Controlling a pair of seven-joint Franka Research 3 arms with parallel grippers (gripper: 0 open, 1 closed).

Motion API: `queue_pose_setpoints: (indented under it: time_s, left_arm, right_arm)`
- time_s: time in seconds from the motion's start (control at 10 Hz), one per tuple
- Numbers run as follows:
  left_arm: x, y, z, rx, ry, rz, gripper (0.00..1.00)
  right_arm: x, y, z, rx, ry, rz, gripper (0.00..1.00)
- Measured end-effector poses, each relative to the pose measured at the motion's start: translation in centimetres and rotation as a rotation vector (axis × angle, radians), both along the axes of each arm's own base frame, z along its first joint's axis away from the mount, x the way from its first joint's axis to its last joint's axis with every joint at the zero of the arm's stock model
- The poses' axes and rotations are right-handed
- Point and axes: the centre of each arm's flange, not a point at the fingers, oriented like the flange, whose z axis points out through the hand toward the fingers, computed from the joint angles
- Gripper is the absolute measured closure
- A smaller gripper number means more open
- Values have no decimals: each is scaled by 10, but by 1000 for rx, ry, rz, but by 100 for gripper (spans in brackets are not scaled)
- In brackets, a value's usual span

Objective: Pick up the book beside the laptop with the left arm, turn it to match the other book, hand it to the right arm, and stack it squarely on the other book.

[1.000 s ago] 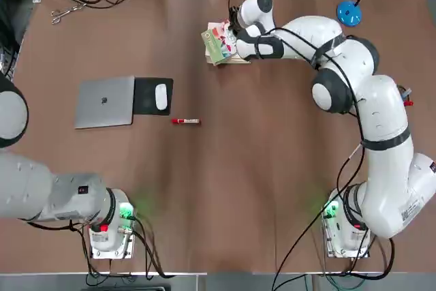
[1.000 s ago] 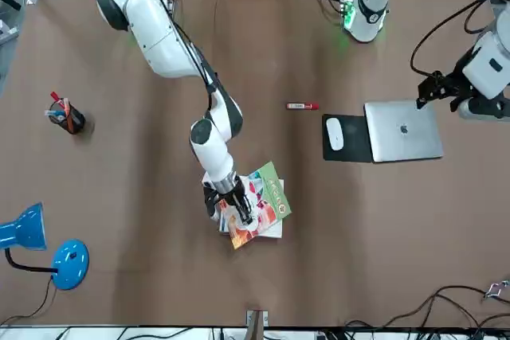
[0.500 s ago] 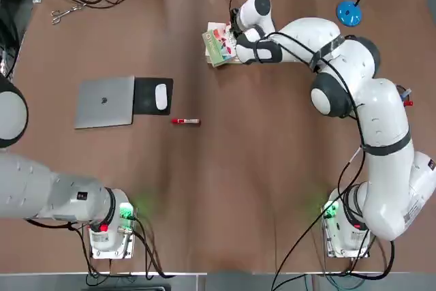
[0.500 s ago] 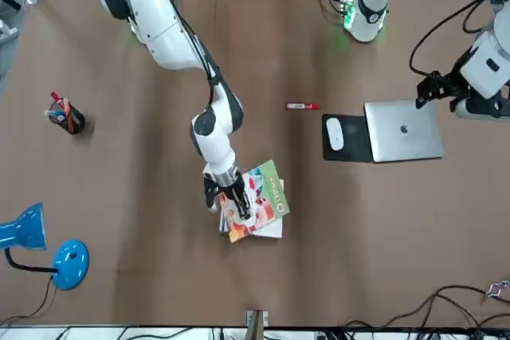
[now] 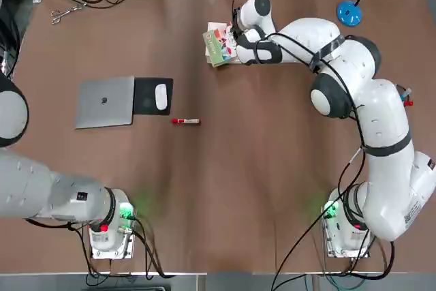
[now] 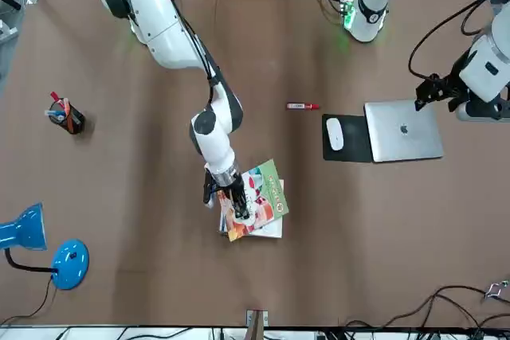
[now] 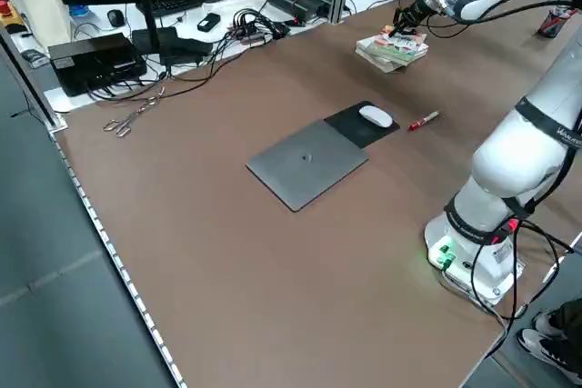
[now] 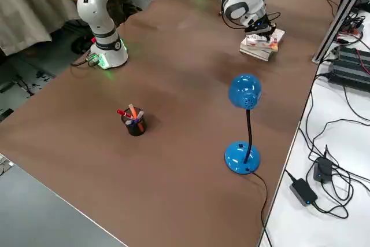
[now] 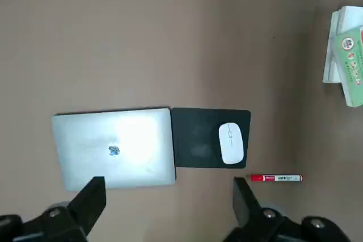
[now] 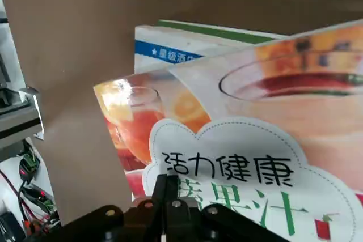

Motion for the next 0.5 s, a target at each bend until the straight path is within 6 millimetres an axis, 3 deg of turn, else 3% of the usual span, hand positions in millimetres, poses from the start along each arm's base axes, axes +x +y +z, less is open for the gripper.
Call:
queue_pose_setpoints:
  time_s: [0.5]
  left_arm:
    - [1, -4, 14, 39, -33, 7, 0]
  right_arm:
    - [0, -8, 0, 20, 19, -72, 100]
